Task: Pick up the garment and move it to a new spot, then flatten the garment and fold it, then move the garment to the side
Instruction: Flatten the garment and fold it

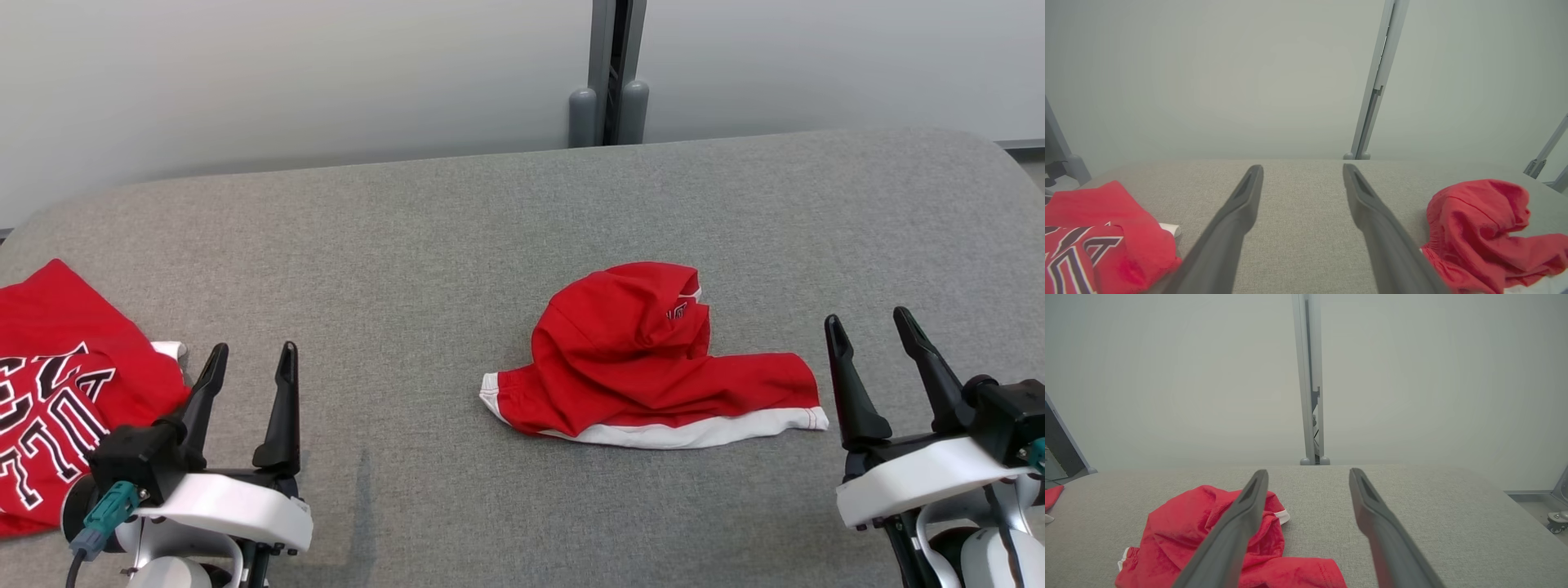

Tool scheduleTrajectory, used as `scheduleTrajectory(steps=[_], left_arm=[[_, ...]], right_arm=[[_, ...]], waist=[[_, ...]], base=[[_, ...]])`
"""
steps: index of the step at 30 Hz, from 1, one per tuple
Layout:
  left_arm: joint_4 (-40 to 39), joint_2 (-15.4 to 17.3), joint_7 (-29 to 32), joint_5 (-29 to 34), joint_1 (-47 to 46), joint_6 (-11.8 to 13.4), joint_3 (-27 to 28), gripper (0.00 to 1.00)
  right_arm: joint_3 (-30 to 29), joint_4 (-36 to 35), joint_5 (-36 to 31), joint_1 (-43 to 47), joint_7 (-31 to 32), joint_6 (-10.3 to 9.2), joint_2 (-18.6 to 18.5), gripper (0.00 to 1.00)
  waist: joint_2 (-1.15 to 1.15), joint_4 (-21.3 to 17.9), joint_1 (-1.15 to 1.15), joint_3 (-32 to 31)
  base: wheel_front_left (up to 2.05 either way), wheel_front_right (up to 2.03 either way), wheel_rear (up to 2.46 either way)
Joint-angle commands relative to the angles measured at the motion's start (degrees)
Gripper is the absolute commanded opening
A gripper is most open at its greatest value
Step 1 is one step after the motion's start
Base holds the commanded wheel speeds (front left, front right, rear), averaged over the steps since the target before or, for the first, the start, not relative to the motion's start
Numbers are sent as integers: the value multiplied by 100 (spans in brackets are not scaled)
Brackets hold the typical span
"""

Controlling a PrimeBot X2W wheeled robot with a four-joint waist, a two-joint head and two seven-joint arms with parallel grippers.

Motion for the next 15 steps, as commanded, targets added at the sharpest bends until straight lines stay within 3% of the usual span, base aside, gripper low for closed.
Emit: scheduleTrajectory(steps=[1,7,15], left_arm=[[-27,41,19,20,-19,-2,-11,100],[-48,129,218,180,-405,-289,-343,100],[373,306,1322,457,-1319,-1414,-1528,100]], right_arm=[[8,-14,19,51,17,-4,0,100],[38,-22,39,-37,30,-4,12,100],[295,66,37,-201,18,-4,16,100]], waist=[[0,-1,0,9],[0,-36,0,136],[0,-356,0,518]], base=[[0,0,0],[0,0,0],[0,0,0]])
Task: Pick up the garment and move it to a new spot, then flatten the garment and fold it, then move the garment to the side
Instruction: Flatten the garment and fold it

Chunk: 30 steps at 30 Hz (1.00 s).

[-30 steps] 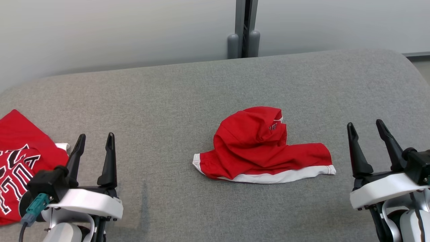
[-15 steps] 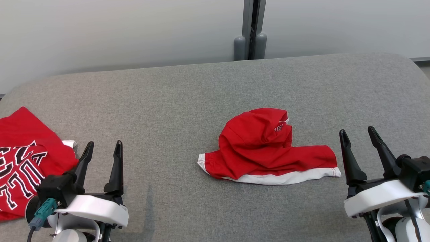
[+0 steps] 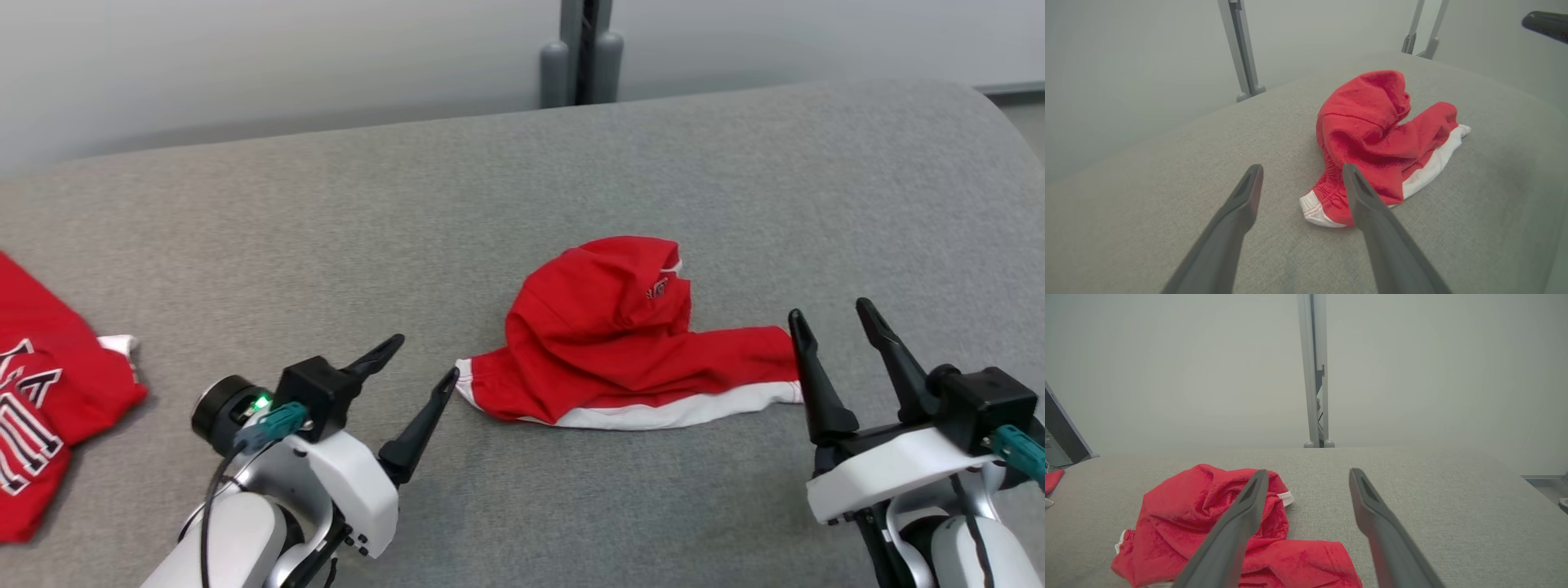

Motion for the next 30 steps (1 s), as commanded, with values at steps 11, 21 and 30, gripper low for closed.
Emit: scheduleTrajectory(steps=[11,21,30], left_arm=[[800,541,549,33,-1147,-536,-1333,100],[993,1276,1161,-827,-2263,-534,-2970,0],[776,1441,995,-1530,-2223,-521,-3023,0]], right_arm=[[313,381,133,-280,-252,-4,-10,100],[409,635,258,-454,-459,-4,-8,100],[283,703,296,-433,-498,-4,-10,100]], waist=[[0,-795,0,633],[0,-964,0,786],[0,-771,0,731]], base=[[0,0,0],[0,0,0],[0,0,0]])
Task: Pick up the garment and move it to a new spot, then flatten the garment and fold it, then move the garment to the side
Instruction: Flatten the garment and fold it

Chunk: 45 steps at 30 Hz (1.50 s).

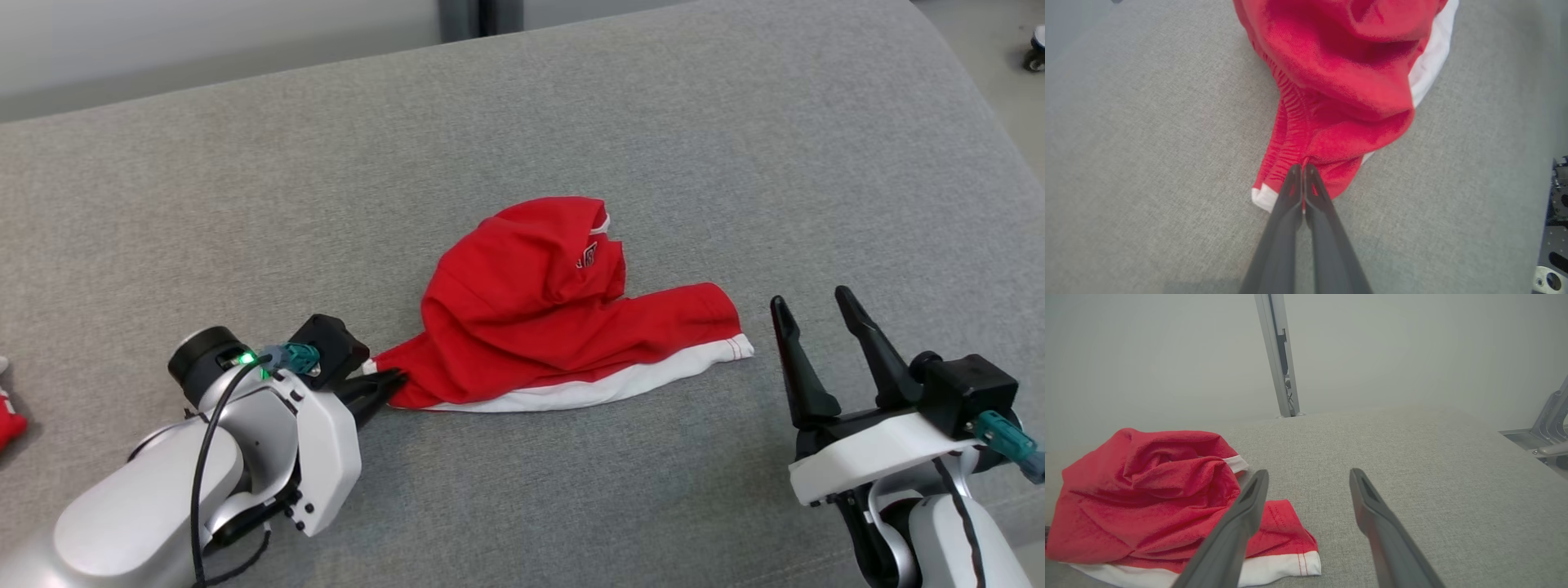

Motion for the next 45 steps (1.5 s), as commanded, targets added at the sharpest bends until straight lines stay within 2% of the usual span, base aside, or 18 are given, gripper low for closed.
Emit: scheduleTrajectory(steps=[1,7,14,20,26,34,41,42,43,44,45], left_arm=[[-128,55,-61,-137,143,41,77,0],[-1068,234,-238,-801,667,288,394,0],[-2307,460,-650,-1427,1318,729,824,0],[-2664,522,-951,-1614,1578,1062,1093,0],[-1877,177,-1142,-1631,1448,1180,1164,0],[-60,-618,-1465,-1750,1127,939,1181,0],[992,-1049,-1657,-1620,925,707,1032,0],[1064,-1101,-1734,-1612,923,688,1042,28],[1117,-1147,-1837,-1611,936,704,1069,68],[1156,-1165,-1963,-1573,940,744,1102,100],[1164,-1192,-2088,-1568,970,763,1135,100]], right_arm=[[-65,-8,1,-4,-38,-4,-21,100],[-258,-137,2,92,65,-4,-23,100],[-454,-294,86,152,192,-4,-24,100],[-480,-374,128,135,269,-4,-24,100],[-437,-349,220,57,297,-4,-24,100],[-401,-209,290,23,199,-4,-23,100],[-446,-143,273,4,156,-4,-22,100],[-470,-141,261,2,155,-4,-23,100],[-488,-147,243,-1,148,-4,-23,100],[-502,-153,224,-5,144,-4,-21,100],[-524,-160,196,-5,144,-4,-23,100]], waist=[[0,90,0,-33],[0,430,0,-107],[0,781,0,-147],[0,847,0,-128],[0,659,0,-86],[0,345,0,-16],[0,311,0,4],[0,328,0,-3],[0,351,0,-15],[0,373,0,-31],[0,401,0,-49]], base=[[0,0,0],[0,0,0],[0,0,0],[0,0,0],[0,0,0],[0,0,0],[0,0,0],[0,0,0],[0,0,0],[0,0,0],[0,0,0]])
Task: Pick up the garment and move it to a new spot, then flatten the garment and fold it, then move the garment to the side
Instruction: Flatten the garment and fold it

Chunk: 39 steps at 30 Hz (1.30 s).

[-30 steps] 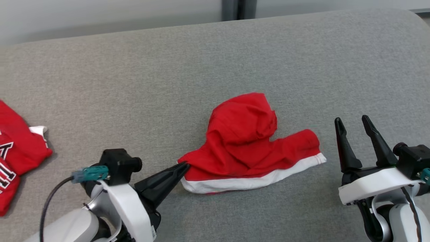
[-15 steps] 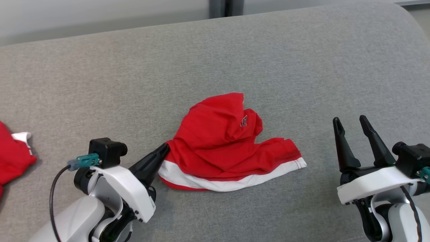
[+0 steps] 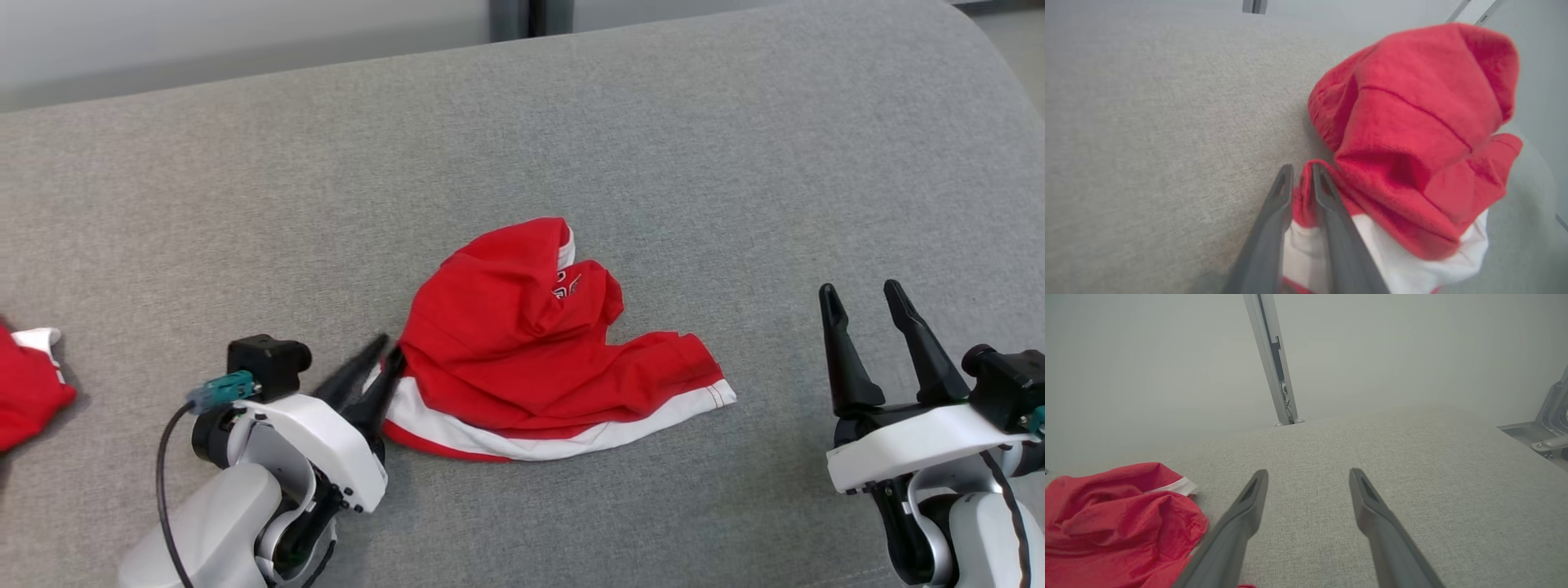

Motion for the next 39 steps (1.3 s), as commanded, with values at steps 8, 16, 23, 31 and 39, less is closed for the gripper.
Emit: scheduleTrajectory(steps=[8,16,23,31,39], left_arm=[[-497,95,-772,298,414,770,935,100],[-1755,42,-784,1532,1214,1341,2606,100],[-2298,-85,-786,2201,2041,1304,3267,100],[-2517,-41,-787,2430,2678,1257,3315,100],[-2564,-29,-708,2397,2740,1274,3244,100]], right_arm=[[-173,-119,-227,-45,-54,-4,-24,100],[-197,-240,-407,42,-43,-4,-24,100],[-29,-244,-490,187,12,-4,-24,100],[101,-311,-527,490,78,-4,-25,100],[72,-399,-475,570,143,-4,-24,100]], waist=[[0,337,0,-244],[0,604,0,-451],[0,696,0,-715],[0,672,0,-977],[0,691,0,-974]], base=[[0,0,0],[0,0,0],[0,0,0],[0,0,0],[0,0,0]])
